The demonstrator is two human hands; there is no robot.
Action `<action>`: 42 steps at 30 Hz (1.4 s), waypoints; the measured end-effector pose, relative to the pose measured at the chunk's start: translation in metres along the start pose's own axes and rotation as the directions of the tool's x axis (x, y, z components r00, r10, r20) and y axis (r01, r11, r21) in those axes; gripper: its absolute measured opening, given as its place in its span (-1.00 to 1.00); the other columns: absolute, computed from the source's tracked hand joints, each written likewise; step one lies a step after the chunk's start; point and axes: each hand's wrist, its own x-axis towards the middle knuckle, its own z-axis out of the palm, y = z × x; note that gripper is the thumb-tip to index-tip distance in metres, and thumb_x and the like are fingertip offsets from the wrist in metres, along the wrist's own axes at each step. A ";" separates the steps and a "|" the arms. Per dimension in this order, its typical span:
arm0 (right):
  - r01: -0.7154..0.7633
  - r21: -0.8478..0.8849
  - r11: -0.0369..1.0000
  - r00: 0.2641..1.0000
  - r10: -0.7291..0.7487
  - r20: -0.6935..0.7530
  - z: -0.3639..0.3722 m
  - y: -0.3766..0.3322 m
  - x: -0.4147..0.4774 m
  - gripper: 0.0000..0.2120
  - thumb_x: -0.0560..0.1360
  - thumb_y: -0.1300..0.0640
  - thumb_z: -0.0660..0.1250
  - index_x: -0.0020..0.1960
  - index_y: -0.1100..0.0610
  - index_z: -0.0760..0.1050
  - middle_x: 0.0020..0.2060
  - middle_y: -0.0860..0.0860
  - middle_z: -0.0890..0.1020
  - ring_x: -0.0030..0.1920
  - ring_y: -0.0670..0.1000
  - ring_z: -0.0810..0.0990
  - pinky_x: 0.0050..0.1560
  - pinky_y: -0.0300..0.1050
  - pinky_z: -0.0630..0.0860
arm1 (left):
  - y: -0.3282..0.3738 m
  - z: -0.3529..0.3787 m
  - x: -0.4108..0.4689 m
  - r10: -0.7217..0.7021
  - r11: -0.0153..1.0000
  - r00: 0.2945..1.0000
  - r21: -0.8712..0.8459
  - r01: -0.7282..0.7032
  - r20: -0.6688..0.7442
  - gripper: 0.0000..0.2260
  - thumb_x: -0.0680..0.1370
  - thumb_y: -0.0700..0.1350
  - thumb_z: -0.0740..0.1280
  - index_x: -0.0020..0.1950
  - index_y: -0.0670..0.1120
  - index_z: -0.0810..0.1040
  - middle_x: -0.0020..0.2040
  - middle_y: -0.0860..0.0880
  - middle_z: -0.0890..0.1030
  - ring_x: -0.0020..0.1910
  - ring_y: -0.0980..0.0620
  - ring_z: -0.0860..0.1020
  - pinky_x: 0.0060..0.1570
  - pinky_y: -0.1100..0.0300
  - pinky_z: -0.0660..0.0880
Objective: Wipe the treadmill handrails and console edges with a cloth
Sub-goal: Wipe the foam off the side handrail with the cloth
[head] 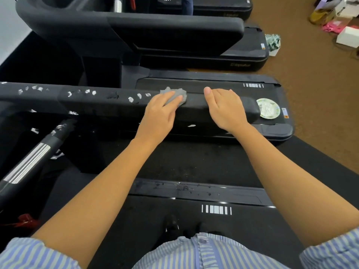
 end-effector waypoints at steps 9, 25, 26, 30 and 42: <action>0.020 -0.089 0.996 1.000 -0.021 -0.015 0.012 0.004 -0.001 -0.31 0.54 -0.20 -0.27 0.25 0.11 0.50 0.14 0.01 0.61 0.21 0.02 0.51 0.38 0.04 0.20 | 0.037 0.017 0.004 -0.047 0.992 0.998 -0.122 0.041 -0.045 -0.73 0.53 -0.26 0.27 0.23 -0.19 0.53 0.17 -0.17 0.56 0.20 -0.14 0.48 0.25 0.09 0.32; 0.054 -0.066 0.996 0.998 -0.056 -0.029 0.006 0.004 -0.003 -0.37 0.54 -0.17 -0.26 0.00 0.13 0.52 -0.12 -0.03 0.59 0.03 0.05 0.53 0.34 0.07 0.22 | 0.019 0.042 -0.018 0.637 0.759 0.770 0.155 -0.632 0.021 -0.81 0.54 -0.31 0.25 0.09 -0.21 0.59 -0.02 -0.13 0.61 -0.11 -0.08 0.51 -0.17 0.06 0.50; 0.055 -0.068 0.996 0.998 -0.058 -0.033 0.006 0.004 -0.003 -0.39 0.55 -0.16 -0.25 -0.04 0.12 0.50 -0.16 -0.06 0.56 0.01 0.05 0.53 0.34 0.07 0.23 | 0.016 0.046 -0.014 0.660 0.731 0.750 0.192 -0.655 0.042 -0.80 0.52 -0.33 0.26 0.10 -0.22 0.57 -0.01 -0.13 0.59 -0.12 -0.06 0.45 -0.21 0.08 0.49; 0.064 -0.055 0.996 0.997 -0.066 -0.039 0.007 0.005 -0.003 -0.53 0.56 -0.15 -0.24 -0.16 0.05 0.36 -0.24 -0.13 0.44 -0.05 0.03 0.52 0.34 0.09 0.25 | -0.004 0.046 -0.015 0.709 0.573 0.649 0.309 -0.759 0.278 -0.72 0.47 -0.31 0.31 0.18 -0.24 0.53 0.05 -0.11 0.54 -0.15 -0.04 0.49 -0.17 0.14 0.50; 0.042 -0.090 0.995 0.998 -0.045 -0.037 0.011 0.007 -0.002 -0.33 0.55 -0.17 -0.25 0.06 0.21 0.51 -0.07 0.05 0.63 0.04 0.07 0.54 0.36 0.09 0.25 | -0.004 0.027 -0.018 0.596 0.778 0.797 0.180 -0.603 0.095 -0.71 0.60 -0.31 0.07 0.05 -0.23 0.60 -0.08 -0.13 0.61 -0.19 -0.08 0.50 -0.23 0.08 0.51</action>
